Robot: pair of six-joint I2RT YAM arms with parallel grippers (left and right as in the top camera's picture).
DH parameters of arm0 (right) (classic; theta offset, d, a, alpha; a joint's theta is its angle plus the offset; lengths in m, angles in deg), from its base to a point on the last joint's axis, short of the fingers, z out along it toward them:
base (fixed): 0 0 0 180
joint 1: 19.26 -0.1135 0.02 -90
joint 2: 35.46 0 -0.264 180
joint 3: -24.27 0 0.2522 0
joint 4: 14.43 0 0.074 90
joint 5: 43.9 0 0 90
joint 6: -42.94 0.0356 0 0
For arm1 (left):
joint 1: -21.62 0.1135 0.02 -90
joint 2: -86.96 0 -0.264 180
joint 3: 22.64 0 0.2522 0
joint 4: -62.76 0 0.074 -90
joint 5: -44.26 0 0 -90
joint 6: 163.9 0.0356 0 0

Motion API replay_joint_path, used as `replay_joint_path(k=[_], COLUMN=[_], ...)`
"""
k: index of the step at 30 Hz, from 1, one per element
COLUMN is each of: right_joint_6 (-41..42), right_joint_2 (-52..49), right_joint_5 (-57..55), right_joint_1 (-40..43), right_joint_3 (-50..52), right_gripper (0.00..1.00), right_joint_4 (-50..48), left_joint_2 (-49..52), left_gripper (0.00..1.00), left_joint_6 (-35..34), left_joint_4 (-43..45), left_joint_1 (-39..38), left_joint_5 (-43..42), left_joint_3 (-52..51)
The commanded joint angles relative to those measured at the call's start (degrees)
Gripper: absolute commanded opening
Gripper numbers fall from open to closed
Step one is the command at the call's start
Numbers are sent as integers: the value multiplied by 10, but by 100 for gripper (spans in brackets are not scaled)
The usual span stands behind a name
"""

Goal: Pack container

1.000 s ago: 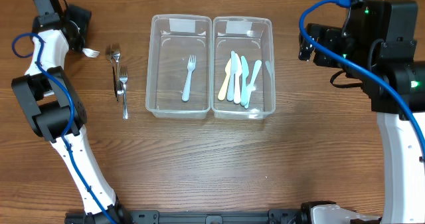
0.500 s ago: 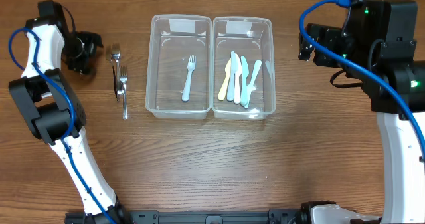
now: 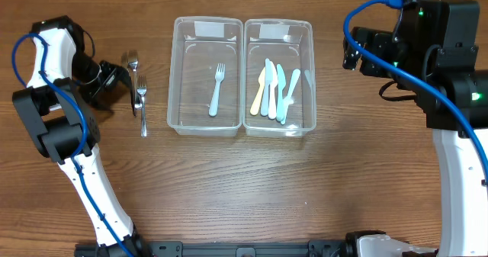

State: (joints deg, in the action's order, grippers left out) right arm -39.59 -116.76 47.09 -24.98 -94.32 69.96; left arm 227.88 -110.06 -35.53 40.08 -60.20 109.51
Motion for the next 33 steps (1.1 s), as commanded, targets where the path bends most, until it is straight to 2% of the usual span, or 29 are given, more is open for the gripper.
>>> replay_joint_path(k=[1, 6, 12, 18, 24, 26, 27, 28, 30, 32, 33], right_joint_6=[-2, -2, -2, -2, -2, -2, -2, -2, -2, -2, -2], right_joint_2=[-1, -1, -1, -1, -1, -1, -1, -1, -1, -1, -1], right_joint_5=[-9, -9, -9, -9, -9, -9, -9, -9, -9, -9, -9], right_joint_1=[2, 2, 2, 2, 2, 2, 2, 2, 2, 2, 2], right_joint_3=[-2, -2, -2, -2, -2, -2, -2, -2, -2, -2, -2], right_gripper=[100, 100, 100, 100, 100, 100, 100, 100, 100, 100, 100], right_joint_4=[-2, -2, -2, -2, -2, -2, -2, -2, -2, -2, -2], left_joint_2=[14, 14, 14, 14, 14, 14, 14, 14, 14, 14, 14], left_gripper=[83, 84, 89, 93, 89, 79, 71, 55, 35, 25, 23], left_joint_6=[36, 52, 118, 119, 119, 119, 117, 114, 103, 97, 97], left_joint_4=[-22, 15, 137, 212, 266, 274, 278, 279, 279, 279, 278], left_joint_1=[3, 19, 21, 18, 19, 19, 19, 19, 19, 19, 19], left_joint_5=[131, 160, 155, 180, 205, 207, 207, 207, 207, 206, 206], left_joint_3=[18, 18, 18, 18, 18, 18, 18, 18, 18, 18, 18])
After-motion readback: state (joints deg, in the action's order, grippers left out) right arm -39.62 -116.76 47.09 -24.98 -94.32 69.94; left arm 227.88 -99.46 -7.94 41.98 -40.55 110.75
